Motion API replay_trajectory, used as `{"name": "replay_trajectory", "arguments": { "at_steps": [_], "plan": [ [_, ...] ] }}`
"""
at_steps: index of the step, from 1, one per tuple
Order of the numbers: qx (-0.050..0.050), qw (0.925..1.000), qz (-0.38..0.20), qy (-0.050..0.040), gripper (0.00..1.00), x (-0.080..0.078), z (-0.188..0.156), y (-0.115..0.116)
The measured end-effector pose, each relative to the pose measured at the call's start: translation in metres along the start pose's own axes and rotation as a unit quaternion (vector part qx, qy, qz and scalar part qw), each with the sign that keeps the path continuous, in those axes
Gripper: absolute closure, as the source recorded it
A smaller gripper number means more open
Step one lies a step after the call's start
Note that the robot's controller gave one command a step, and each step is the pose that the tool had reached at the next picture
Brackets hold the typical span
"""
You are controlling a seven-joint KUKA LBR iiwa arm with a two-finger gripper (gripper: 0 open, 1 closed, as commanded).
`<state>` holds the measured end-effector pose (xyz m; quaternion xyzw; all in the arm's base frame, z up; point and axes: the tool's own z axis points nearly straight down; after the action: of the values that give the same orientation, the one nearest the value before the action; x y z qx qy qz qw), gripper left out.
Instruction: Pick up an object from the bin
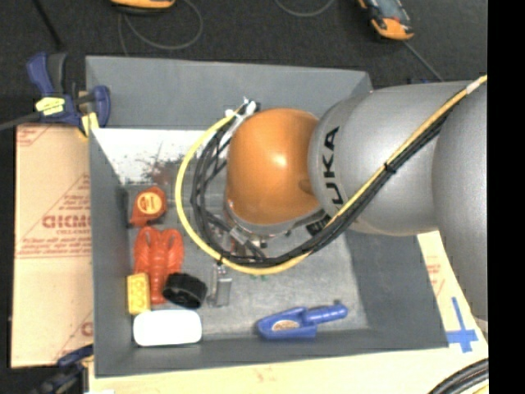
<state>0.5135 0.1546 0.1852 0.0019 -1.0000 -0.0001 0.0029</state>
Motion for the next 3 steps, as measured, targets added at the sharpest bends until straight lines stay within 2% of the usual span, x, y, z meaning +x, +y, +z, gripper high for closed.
{"name": "replay_trajectory", "arguments": {
  "at_steps": [1, 2, 3],
  "plan": [
    [-0.001, 1.0000, 0.002, -0.0039, 0.00, -0.002, -0.004, -0.001],
    [-0.001, 0.9998, -0.019, -0.0072, 0.00, 0.011, 0.045, 0.010],
    [-0.001, 1.0000, -0.007, -0.0034, 1.00, 0.017, 0.088, 0.024]
  ]
}}
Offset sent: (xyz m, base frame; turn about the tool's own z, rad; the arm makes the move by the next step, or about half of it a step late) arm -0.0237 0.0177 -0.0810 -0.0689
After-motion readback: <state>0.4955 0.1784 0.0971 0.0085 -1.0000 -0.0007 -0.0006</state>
